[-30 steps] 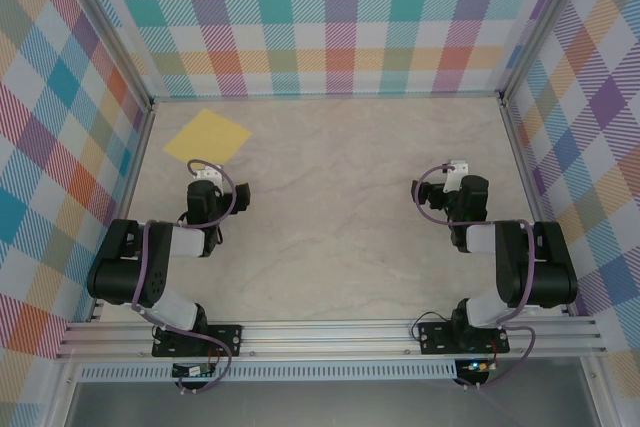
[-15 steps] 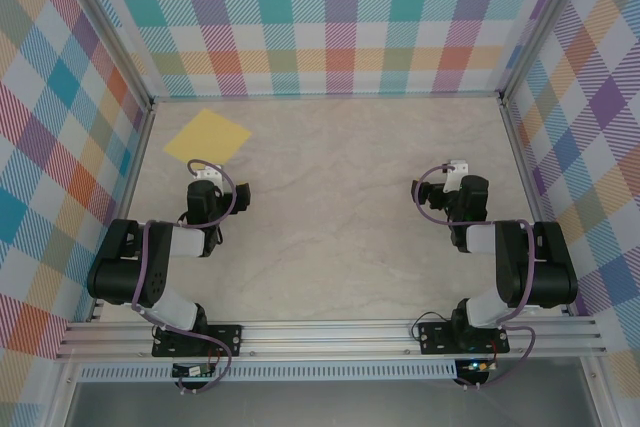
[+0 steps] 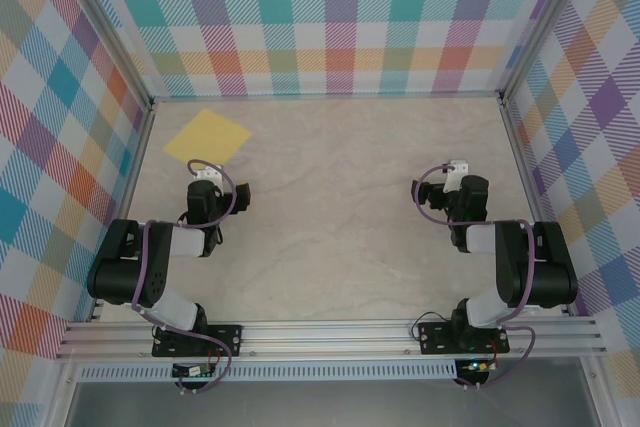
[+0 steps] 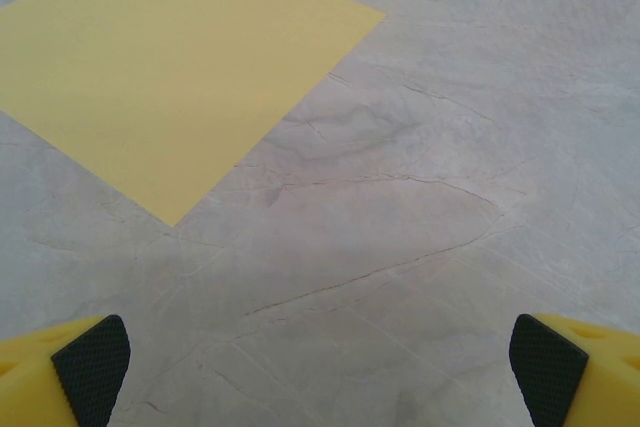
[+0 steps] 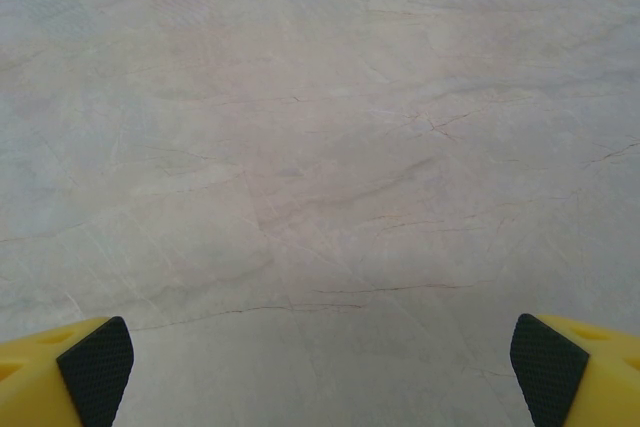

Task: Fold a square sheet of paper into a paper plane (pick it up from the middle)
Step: Move the square sheet of paper to the center of the table.

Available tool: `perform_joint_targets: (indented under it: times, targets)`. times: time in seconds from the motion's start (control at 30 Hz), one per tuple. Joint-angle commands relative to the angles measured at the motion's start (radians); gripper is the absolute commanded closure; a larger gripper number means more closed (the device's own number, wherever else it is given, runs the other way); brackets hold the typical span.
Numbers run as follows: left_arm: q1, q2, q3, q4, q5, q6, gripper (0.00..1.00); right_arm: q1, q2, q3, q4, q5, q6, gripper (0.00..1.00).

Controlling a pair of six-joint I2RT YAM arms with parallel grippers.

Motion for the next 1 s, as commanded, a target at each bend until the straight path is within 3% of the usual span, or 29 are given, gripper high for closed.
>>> perform_joint_targets:
  times: [0.0, 0.43, 0.53, 0.63, 0.8, 0.97]
  targets:
    - [0.012, 0.005, 0.022, 0.021, 0.011, 0.016, 0.0, -0.005, 0.01, 0.02, 0.032, -0.004, -0.012, 0.0]
    - [0.012, -0.009, 0.016, 0.019, 0.033, 0.023, 0.0, -0.003, 0.007, 0.017, 0.036, -0.002, -0.013, 0.0]
    - [0.011, -0.036, 0.005, 0.019, 0.038, 0.026, 0.0, 0.005, -0.031, 0.052, -0.058, 0.014, -0.017, 0.0]
    - [0.015, -0.085, 0.001, -0.011, 0.026, 0.012, 0.0, 0.007, -0.114, 0.102, -0.259, 0.014, 0.009, 0.0]
    - [0.031, -0.206, 0.063, -0.209, 0.02, -0.017, 0.0, 0.012, -0.209, 0.162, -0.553, 0.005, 0.099, 0.0]
    - [0.059, -0.177, 0.333, -0.615, -0.091, -0.189, 0.0, 0.014, -0.321, 0.313, -0.879, -0.006, 0.206, 0.0]
